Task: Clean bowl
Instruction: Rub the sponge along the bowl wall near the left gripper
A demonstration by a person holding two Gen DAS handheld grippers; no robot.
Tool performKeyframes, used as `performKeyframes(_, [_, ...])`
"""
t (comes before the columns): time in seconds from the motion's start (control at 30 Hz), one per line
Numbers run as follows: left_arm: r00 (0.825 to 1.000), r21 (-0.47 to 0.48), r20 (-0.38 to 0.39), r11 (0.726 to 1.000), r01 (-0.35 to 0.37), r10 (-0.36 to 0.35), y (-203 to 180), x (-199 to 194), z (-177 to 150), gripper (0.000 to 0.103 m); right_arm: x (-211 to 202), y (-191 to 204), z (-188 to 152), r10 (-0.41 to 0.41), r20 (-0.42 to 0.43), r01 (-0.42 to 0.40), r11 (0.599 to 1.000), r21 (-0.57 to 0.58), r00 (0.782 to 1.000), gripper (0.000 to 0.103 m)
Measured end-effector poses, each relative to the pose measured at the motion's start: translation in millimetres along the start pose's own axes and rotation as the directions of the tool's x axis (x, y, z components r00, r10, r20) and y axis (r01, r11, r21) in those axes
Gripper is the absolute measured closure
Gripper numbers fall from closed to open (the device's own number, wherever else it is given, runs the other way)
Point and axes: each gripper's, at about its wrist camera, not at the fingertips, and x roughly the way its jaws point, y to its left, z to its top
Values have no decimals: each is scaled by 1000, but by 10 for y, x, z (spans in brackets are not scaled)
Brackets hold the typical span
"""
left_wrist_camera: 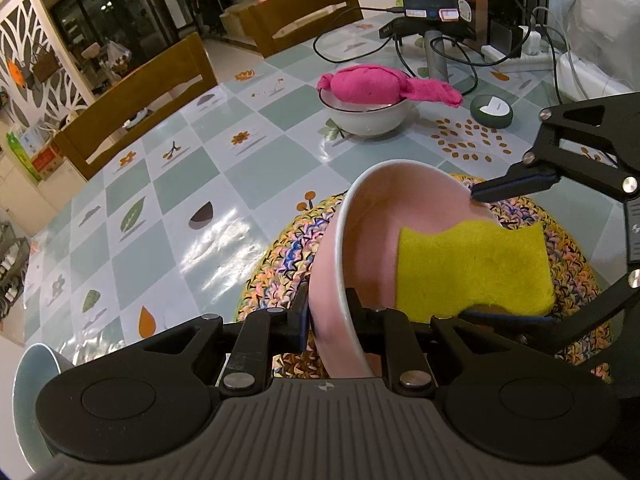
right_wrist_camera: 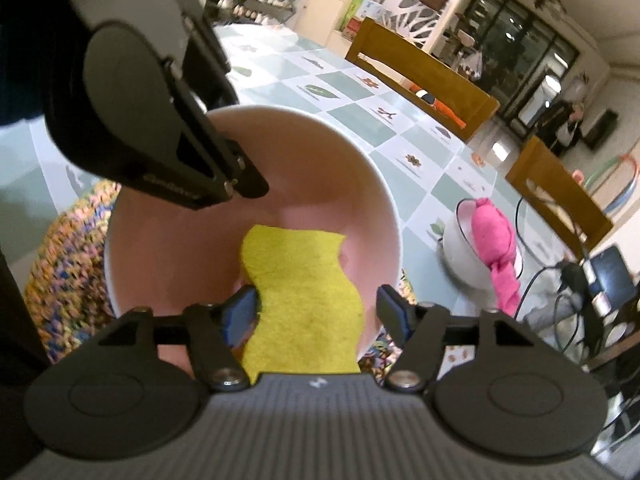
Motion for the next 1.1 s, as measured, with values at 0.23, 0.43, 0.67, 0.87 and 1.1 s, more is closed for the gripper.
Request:
performKeyframes(0.23, [1000, 3, -2, 1000, -3, 3, -8, 0, 4, 85, -131, -108, -89, 36, 25, -39, 984, 173, 999, 28])
performKeyframes(0.43, [1000, 12, -3, 1000, -5, 5, -14, 1, 4, 84, -147, -247, -229, 54, 14, -56, 936, 347, 998, 28])
performKeyframes(0.67, [1000, 20, -3, 1000, -11, 11, -31, 2, 2, 83, -94, -348, -354, 95, 17, -92, 876, 473, 995, 28])
performKeyframes(0.87, [1000, 24, -3, 1000, -15, 15, -42, 7, 2, 82, -73, -392, -433, 117, 22, -110, 835, 539, 993, 30])
performKeyframes(1.1, [1000, 30, -2, 999, -17, 17, -58, 3, -8, 81, -60, -429, -519, 151, 33, -138, 768, 626, 988, 36])
